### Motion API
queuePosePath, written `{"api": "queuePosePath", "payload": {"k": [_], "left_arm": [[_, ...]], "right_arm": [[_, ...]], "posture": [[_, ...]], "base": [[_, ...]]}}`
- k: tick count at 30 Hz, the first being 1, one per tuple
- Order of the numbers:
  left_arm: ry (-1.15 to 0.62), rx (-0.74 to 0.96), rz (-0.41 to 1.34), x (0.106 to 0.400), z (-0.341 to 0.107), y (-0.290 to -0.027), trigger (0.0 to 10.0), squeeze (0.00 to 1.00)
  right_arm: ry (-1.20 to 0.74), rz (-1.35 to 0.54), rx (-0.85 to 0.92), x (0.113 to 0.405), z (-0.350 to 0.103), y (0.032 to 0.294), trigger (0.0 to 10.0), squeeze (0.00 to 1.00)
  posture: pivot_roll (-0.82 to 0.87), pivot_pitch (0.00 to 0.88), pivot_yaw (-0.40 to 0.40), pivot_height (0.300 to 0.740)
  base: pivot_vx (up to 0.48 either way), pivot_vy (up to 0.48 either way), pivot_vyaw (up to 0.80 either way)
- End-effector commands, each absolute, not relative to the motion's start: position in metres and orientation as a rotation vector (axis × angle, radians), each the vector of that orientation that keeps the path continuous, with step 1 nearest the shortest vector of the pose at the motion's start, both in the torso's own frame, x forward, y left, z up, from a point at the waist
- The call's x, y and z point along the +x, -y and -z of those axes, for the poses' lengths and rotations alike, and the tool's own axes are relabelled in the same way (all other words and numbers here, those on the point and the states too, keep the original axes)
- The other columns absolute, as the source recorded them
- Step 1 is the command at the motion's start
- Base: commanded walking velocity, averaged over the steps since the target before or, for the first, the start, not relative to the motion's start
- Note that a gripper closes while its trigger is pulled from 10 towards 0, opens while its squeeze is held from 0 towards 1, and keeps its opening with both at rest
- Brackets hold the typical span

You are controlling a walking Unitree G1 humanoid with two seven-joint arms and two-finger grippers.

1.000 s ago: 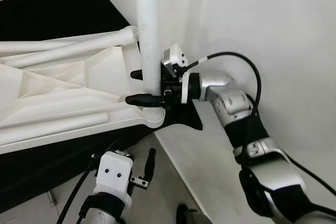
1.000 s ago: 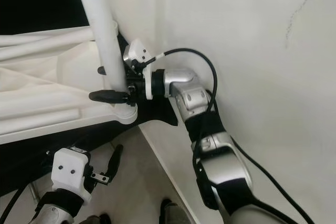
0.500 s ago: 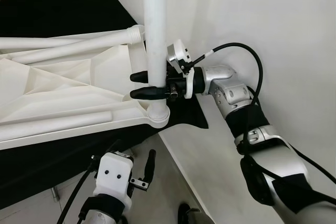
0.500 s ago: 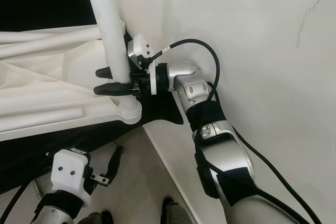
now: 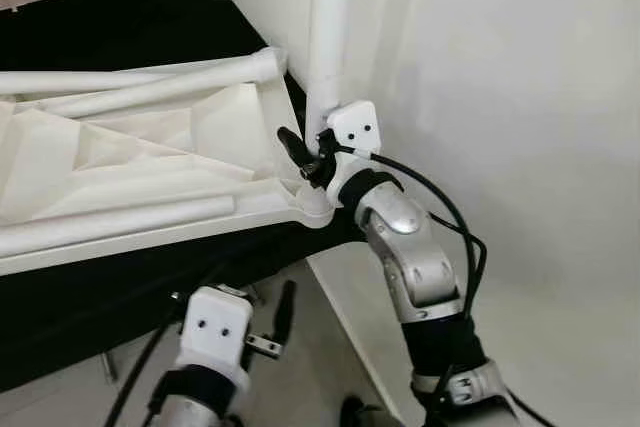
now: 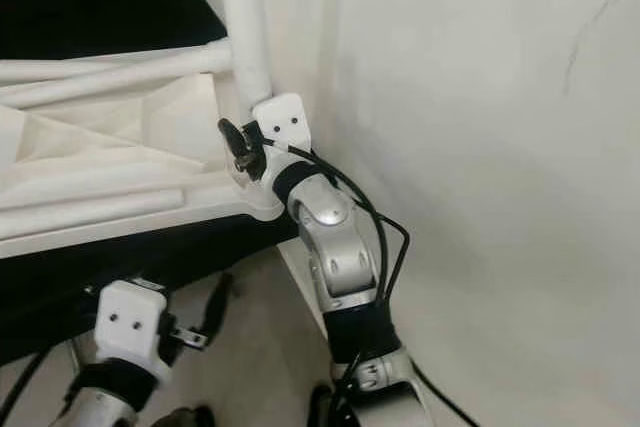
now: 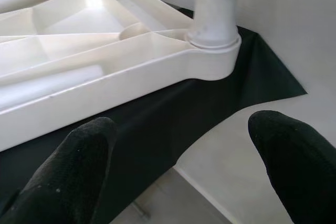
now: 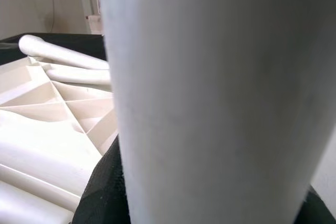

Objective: Building children table

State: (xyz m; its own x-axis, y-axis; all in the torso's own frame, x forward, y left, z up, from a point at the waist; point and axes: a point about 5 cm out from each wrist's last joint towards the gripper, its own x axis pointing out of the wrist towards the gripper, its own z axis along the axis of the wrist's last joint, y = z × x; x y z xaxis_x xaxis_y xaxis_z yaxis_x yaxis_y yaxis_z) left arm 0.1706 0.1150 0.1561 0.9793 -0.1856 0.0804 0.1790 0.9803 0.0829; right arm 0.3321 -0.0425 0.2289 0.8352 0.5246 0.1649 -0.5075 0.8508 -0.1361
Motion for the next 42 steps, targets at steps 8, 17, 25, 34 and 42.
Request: {"api": "queuePosePath", "payload": {"k": [8,17,25,34,42], "left_arm": [[0.071,0.082,0.180,0.171,-0.150,-0.115,10.0,0.00],[0.069,0.078,0.188,0.170,-0.150,-0.114,10.0,0.00],[0.070,0.078,0.188,0.167,-0.152,-0.114,10.0,0.00],[0.067,0.085,0.196,0.164,-0.154,-0.112,10.0,0.00],[0.066,0.081,0.198,0.163,-0.155,-0.112,10.0,0.00]], "right_arm": [[0.114,-0.828,0.011,0.329,-0.214,0.000,10.0,0.00],[0.265,-1.362,-0.063,0.329,-0.262,0.018,10.0,1.00],[0.209,-1.577,-0.153,0.346,-0.276,0.032,10.0,0.00],[0.138,-1.618,-0.158,0.360,-0.273,0.036,0.0,0.00],[0.104,-1.564,-0.154,0.366,-0.263,0.045,0.0,0.00]], "posture": [[-0.04,0.225,-0.054,0.740],[-0.03,0.234,-0.054,0.740],[0.01,0.258,-0.045,0.740],[0.02,0.275,-0.047,0.740],[0.01,0.285,-0.050,0.740]], "base": [[0.000,0.000,0.00],[0.000,0.000,0.00],[0.000,0.000,0.00],[0.000,0.000,0.00],[0.000,0.000,0.00]]}}
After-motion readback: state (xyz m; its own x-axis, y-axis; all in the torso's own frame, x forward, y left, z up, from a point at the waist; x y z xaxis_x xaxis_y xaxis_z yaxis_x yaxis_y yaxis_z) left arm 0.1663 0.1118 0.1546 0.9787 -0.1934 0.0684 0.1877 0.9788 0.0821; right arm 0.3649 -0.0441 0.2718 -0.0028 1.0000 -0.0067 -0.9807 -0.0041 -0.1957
